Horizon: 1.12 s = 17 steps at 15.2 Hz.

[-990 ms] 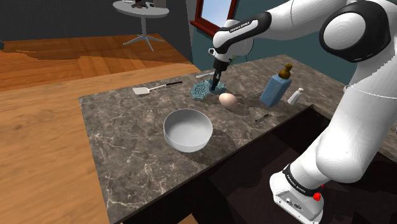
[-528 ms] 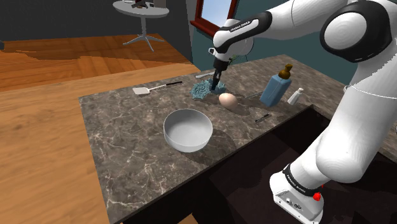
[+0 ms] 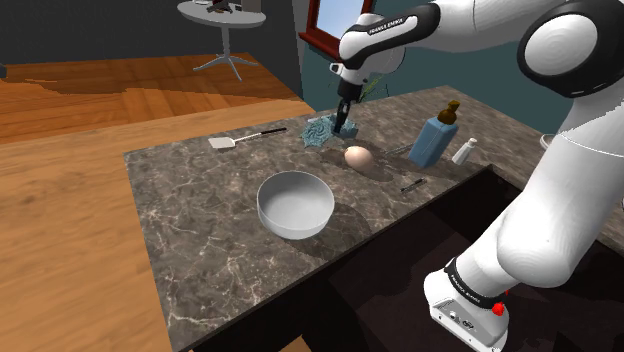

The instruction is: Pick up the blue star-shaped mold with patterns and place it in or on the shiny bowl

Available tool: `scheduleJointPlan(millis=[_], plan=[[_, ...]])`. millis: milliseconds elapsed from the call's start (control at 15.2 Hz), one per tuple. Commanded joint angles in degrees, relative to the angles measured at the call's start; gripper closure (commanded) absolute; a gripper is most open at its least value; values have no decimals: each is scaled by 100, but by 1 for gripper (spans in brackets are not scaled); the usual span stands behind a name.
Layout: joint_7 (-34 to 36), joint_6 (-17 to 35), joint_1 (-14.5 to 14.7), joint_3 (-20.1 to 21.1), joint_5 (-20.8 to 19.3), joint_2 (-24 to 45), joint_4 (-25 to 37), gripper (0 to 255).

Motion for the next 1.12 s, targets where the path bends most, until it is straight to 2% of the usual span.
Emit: scheduleJointPlan(millis=[0,1056], plan=[[21,-142,-6,-14,-34,-67,78,255],[261,-1250,3,-54,-226,-453,835,255]])
